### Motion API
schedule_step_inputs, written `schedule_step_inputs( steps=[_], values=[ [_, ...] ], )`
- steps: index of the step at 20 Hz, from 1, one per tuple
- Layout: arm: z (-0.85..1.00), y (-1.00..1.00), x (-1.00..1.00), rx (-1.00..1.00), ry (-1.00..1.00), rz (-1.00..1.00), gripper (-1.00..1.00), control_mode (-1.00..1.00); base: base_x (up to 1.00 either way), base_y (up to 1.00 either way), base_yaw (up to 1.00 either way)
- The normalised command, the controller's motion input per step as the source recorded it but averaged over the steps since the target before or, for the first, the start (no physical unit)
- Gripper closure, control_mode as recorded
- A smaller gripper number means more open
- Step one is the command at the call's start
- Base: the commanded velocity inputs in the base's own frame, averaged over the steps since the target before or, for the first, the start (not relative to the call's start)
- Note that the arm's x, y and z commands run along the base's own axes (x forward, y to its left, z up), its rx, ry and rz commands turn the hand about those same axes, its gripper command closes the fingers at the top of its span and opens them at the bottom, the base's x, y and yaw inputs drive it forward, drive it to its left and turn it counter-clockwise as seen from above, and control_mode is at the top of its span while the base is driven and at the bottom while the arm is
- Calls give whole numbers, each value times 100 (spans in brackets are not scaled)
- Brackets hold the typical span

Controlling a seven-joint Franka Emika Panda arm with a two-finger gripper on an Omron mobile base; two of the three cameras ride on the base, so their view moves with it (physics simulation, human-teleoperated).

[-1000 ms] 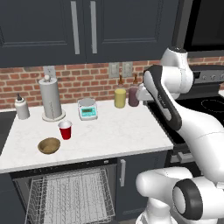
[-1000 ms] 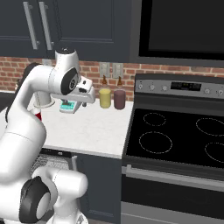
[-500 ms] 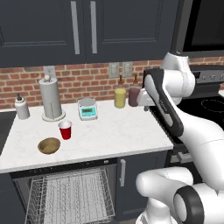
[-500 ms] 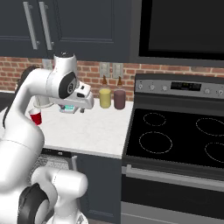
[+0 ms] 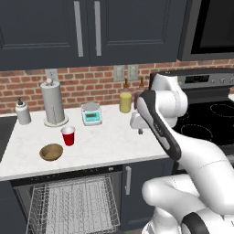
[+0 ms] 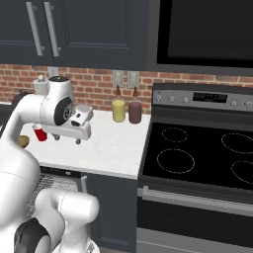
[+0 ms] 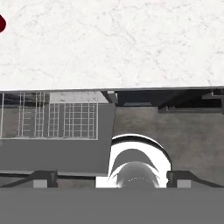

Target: Pick up the cup and bowl from the counter, place them in the dishwasher, and close the dishwasher door.

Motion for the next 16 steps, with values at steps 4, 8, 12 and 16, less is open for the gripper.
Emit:
schedule_step_inputs(
  steps=[4,8,12,16],
  values=[
    [0,4,23,0,0,0,-100,-100,0,0,0],
    [0,22,40,0,0,0,-100,-100,0,0,0],
    [0,24,52,0,0,0,-100,-100,0,0,0],
    [0,37,13,0,-1,-3,-100,-100,0,0,0]
  ],
)
